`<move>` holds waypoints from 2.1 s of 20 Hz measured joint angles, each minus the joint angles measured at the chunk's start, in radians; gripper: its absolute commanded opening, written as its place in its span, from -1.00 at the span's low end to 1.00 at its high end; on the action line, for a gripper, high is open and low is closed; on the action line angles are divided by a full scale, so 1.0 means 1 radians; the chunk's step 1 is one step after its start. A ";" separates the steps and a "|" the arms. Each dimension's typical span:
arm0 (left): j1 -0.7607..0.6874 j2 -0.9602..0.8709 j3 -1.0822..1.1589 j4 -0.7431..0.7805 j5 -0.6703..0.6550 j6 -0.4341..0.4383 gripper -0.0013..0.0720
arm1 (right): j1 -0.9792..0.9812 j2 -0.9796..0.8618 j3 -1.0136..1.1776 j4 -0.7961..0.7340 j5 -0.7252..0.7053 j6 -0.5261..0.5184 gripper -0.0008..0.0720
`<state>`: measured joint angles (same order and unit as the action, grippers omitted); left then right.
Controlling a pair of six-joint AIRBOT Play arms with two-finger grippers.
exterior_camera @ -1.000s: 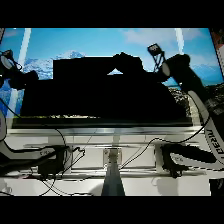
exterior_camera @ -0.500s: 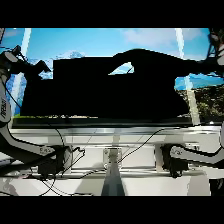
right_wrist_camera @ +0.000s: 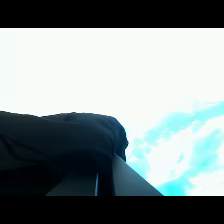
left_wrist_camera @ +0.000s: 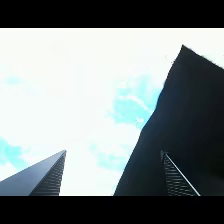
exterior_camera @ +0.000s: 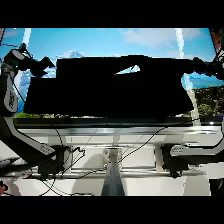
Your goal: Fold the clothes and pants, and hang the long-sleeved shirts on hangers.
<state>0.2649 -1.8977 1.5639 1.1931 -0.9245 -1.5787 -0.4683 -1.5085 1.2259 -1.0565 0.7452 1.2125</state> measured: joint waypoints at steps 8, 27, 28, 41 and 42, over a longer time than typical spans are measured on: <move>-0.077 -0.027 0.008 -0.046 -0.088 0.060 -0.50 | 0.002 -0.014 0.000 0.006 -0.022 -0.002 -0.92; 0.113 0.059 0.354 -0.037 -0.112 0.094 -0.94 | 0.026 -0.015 0.000 0.007 -0.130 -0.005 -0.93; 0.118 0.061 0.359 -0.043 -0.113 0.094 -0.94 | 0.039 -0.015 0.000 0.007 -0.148 -0.014 -0.92; 0.110 -0.027 0.365 -0.043 -0.113 0.091 -0.94 | 0.205 -0.085 0.000 0.006 -0.557 -0.080 -0.92; 0.111 -0.031 0.365 -0.043 -0.113 0.091 -0.94 | 0.208 -0.087 0.000 0.007 -0.574 -0.080 -0.92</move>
<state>0.3756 -1.9285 1.9289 1.1500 -1.0370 -1.4879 -0.2607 -1.5955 1.2263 -1.0496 0.1711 1.1328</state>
